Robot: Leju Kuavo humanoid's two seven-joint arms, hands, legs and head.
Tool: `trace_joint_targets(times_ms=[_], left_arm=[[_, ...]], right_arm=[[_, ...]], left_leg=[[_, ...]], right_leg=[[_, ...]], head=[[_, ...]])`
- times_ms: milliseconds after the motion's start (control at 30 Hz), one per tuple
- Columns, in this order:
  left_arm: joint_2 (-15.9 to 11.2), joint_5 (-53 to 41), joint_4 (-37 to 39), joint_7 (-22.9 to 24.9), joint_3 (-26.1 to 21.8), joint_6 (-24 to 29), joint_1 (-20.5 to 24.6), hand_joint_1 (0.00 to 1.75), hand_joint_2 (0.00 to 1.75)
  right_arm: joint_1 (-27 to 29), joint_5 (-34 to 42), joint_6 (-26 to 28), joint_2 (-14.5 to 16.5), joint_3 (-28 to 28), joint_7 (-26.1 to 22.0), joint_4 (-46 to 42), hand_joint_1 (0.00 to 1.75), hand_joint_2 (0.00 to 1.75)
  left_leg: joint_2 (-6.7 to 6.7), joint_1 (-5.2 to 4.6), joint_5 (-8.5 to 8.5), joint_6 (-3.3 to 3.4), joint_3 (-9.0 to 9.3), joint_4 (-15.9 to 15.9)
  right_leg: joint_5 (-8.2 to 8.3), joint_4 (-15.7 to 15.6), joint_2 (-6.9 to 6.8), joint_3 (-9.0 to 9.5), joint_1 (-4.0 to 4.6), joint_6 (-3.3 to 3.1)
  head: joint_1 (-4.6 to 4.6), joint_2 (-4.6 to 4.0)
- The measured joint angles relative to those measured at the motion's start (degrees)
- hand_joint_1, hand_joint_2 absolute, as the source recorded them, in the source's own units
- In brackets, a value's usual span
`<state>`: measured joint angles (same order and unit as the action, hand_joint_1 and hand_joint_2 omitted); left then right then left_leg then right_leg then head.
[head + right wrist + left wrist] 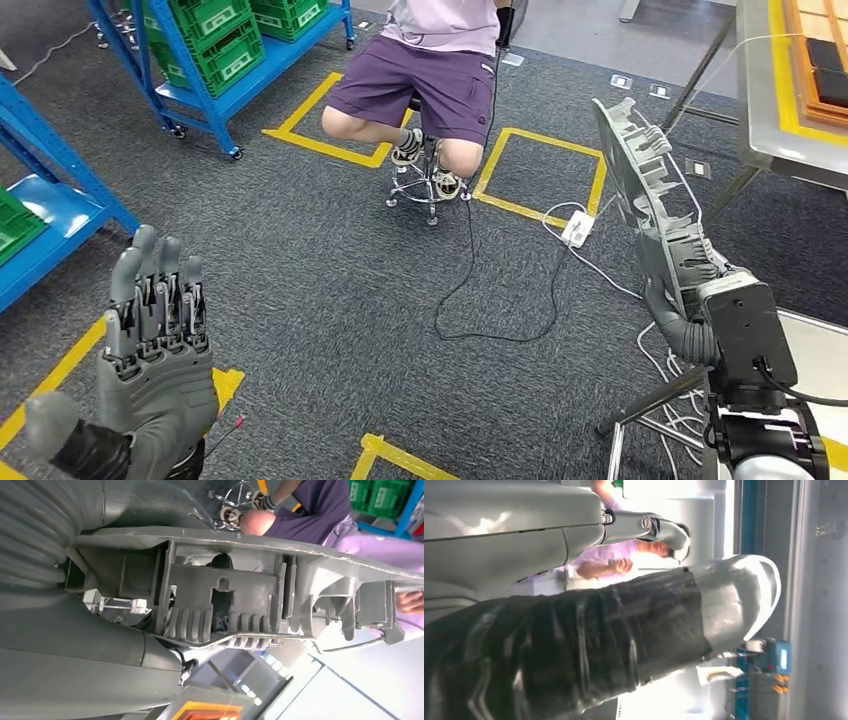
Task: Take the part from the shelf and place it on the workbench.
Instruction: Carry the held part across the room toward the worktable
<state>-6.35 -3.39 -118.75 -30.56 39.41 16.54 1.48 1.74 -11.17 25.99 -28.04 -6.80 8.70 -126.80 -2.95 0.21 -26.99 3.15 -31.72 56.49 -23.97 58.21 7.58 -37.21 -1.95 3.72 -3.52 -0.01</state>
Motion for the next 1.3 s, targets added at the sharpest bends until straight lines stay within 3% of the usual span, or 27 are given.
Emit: trace_joint_targets(times_ms=[67, 100, 133, 200, 300, 367, 467, 533, 600, 667, 733, 800, 867, 933, 1000, 1067, 1133, 1200, 1233, 1267, 1300], left_arm=[[0.2, 0.1, 0.2, -0.1, 0.1, -0.3, 0.2, 0.0, 0.0], [0.3, 0.3, 0.3, -0.1, 0.1, -0.4, 0.2, 0.0, 0.0], [0.3, 0.4, 0.5, -0.2, 0.1, -0.6, 0.2, 0.0, 0.0], [0.4, 0.7, 0.9, -0.2, 0.2, -0.9, 0.2, 0.0, 0.0], [0.5, 0.8, 1.2, -0.2, 0.4, -1.1, 0.3, 0.0, 0.0], [0.6, 1.0, 1.3, -0.3, 0.4, -1.4, 0.3, 0.0, 0.0], [0.6, 1.1, 1.5, -0.3, 0.4, -2.0, 0.4, 0.0, 0.0], [0.6, 1.1, 1.5, -0.3, 0.4, -2.3, 0.5, 0.0, 0.0], [0.6, 1.1, 1.6, -0.4, 0.4, -2.4, 0.5, 0.0, 0.0], [0.6, 1.2, 1.8, -0.5, 0.5, -2.6, 0.5, 0.0, 0.0], [0.6, 1.3, 2.1, -0.5, 0.5, -2.8, 0.5, 0.0, 0.0], [0.6, 1.4, 2.3, -0.5, 0.5, -2.9, 0.5, 0.0, 0.0], [0.6, 1.4, 2.3, -0.6, 0.5, -3.2, 0.6, 0.0, 0.0], [0.7, 1.6, 2.5, -0.6, 0.5, -3.4, 0.6, 0.0, 0.0], [0.8, 1.7, 2.6, -0.7, 0.5, -3.5, 0.7, 0.0, 0.0], [1.1, 1.7, 2.7, -0.7, 0.5, -3.7, 1.0, 0.0, 0.0], [1.4, 1.7, 2.8, -0.7, 0.6, -4.0, 1.2, 0.0, 0.0], [1.5, 1.7, 2.9, -0.7, 0.6, -4.1, 1.2, 0.0, 0.0], [1.5, 1.7, 3.0, -0.7, 0.7, -4.2, 1.3, 0.0, 0.0], [1.5, 1.7, 3.2, -0.7, 0.7, -4.3, 1.3, 0.0, 0.0], [1.5, 1.7, 3.2, -0.7, 0.8, -4.4, 1.4, 0.0, 0.0]], right_arm=[[-0.7, 1.7, -0.2, -0.4, 0.6, -0.2, 0.3, 1.75, 1.75], [-1.2, 2.6, -0.3, -0.5, 0.9, -0.3, 0.5, 1.75, 1.75], [-1.6, 3.3, -0.4, -0.7, 1.3, -0.2, 0.7, 1.75, 1.75], [-2.2, 4.5, -0.6, -1.2, 2.1, 0.2, 1.1, 1.75, 1.75], [-3.0, 5.3, -0.7, -2.0, 3.2, 0.6, 1.6, 1.75, 1.75], [-3.8, 5.7, -0.8, -2.5, 3.9, 1.1, 1.7, 1.75, 1.75], [-4.6, 6.2, -0.9, -3.3, 4.8, 2.5, 1.7, 1.75, 1.75], [-5.0, 6.3, -1.2, -3.7, 5.1, 3.2, 1.8, 1.75, 1.75], [-5.5, 6.3, -1.4, -3.9, 5.2, 3.6, 2.0, 1.75, 1.75], [-5.9, 6.3, -1.5, -3.9, 5.2, 3.8, 2.5, 1.75, 1.75], [-6.0, 6.3, -1.5, -3.9, 5.1, 3.9, 3.0, 1.75, 1.75], [-6.1, 5.8, -1.5, -3.9, 5.1, 4.2, 3.3, 1.75, 1.75], [-6.5, 4.9, -1.5, -3.9, 5.0, 4.6, 3.7, 1.75, 1.75], [-7.1, 3.9, -1.4, -3.9, 4.9, 5.0, 4.2, 1.75, 1.75], [-7.3, 2.8, -1.4, -4.0, 4.8, 5.5, 4.6, 1.75, 1.75], [-7.6, 1.1, -1.4, -4.0, 4.5, 6.4, 5.0, 1.75, 1.75], [-8.4, -0.8, -1.4, -4.0, 4.1, 7.4, 5.5, 1.75, 1.75], [-9.1, -2.6, -1.4, -4.0, 3.7, 8.6, 6.1, 1.75, 1.75], [-9.4, -3.4, -1.4, -4.0, 3.4, 9.3, 6.5, 1.75, 1.75], [-9.8, -4.1, -1.5, -4.0, 3.1, 10.1, 6.9, 1.75, 1.75], [-10.1, -4.9, -1.6, -4.0, 2.8, 10.9, 7.3, 1.75, 1.75]], left_leg=[[1.66, -0.05, 0.29, 0.28, 0.39, -0.7], [2.6, -0.19, 0.26, 0.43, 0.39, -0.7], [3.52, -0.32, 0.2, 0.53, 0.33, -0.7], [5.38, -0.54, 0.02, 0.63, 0.24, -0.5], [7.56, -0.91, -0.52, 0.36, 0.11, 0.1], [8.81, -1.28, -0.87, -0.04, -0.08, 0.6], [10.14, -1.35, -1.07, -0.71, -0.19, 0.7], [7.67, -1.0, -2.44, -1.33, -0.96, 2.5], [4.13, -0.59, -5.38, -1.83, -3.45, 8.0], [3.16, -0.4, -8.01, -2.1, -7.15, 15.5], [3.03, -0.24, -7.47, -2.15, -8.85, 17.9], [2.42, 0.01, -3.6, -1.99, -6.49, 12.0], [-0.26, 0.46, -1.01, -1.87, -3.02, 4.9], [-1.92, 0.5, -0.78, -1.62, -1.59, 2.4], [-0.75, 0.34, -0.48, -0.93, -1.45, 2.0], [0.68, 0.35, -0.12, -0.14, -1.29, 1.5], [2.12, 0.06, -0.01, 0.44, -1.31, 1.3], [3.68, -0.41, -0.09, 0.76, -1.44, 1.3], [4.48, -0.61, -0.14, 0.85, -1.46, 1.3], [5.26, -0.8, -0.19, 0.92, -1.47, 1.3], [5.99, -0.97, -0.25, 0.96, -1.45, 1.3]], right_leg=[[-2.5, 4.6, -4.21, -2.4, 0.35, 0.16], [-4.31, 8.6, -5.81, -4.17, 0.41, 0.29], [-5.54, 12.0, -6.49, -5.64, 0.38, 0.44], [-5.71, 14.3, -7.16, -6.15, 0.36, 0.59], [-1.91, 3.8, -9.69, 0.51, 0.78, 0.08], [-1.19, -0.4, -10.92, 3.06, 1.25, -0.7], [-0.93, -0.9, -9.28, 2.92, 1.32, -1.63], [-0.59, -1.3, -8.17, 3.04, 0.97, -2.16], [-0.39, -1.5, -7.13, 3.04, 0.74, -2.47], [-0.32, -1.4, -5.9, 2.91, 0.74, -2.6], [-0.29, -1.4, -4.5, 2.87, 0.73, -2.6], [-0.34, -1.2, -3.05, 2.87, 0.61, -2.41], [-0.43, -0.8, -1.68, 2.52, 0.46, -1.81], [-0.16, -0.6, -0.33, 1.79, 0.13, -0.85], [0.26, -0.8, 0.7, 1.09, -0.24, 0.06], [-0.76, 1.0, -1.56, -0.19, -0.03, 0.46], [-3.84, 7.3, -5.36, -3.1, 0.32, 0.52], [-6.5, 14.6, -6.78, -6.23, 0.37, 0.51], [-6.66, 16.0, -6.97, -6.73, 0.41, 0.42], [-5.98, 15.4, -7.13, -6.24, 0.48, 0.25], [-4.52, 12.6, -7.5, -4.59, 0.62, -0.03]], head=[[0.84, 0.0], [1.25, -0.01], [1.52, -0.01], [1.98, -0.01], [2.85, -0.01], [3.12, 0.0], [3.15, -0.01], [3.04, 0.0], [2.5, 0.0], [1.88, -0.01], [1.56, -0.01], [1.38, -0.01], [1.3, -0.01], [1.39, 0.0], [1.51, -0.01], [2.06, -0.01], [3.05, 0.0], [3.77, 0.0], [4.02, 0.0], [4.27, -0.01], [4.5, -0.01]])
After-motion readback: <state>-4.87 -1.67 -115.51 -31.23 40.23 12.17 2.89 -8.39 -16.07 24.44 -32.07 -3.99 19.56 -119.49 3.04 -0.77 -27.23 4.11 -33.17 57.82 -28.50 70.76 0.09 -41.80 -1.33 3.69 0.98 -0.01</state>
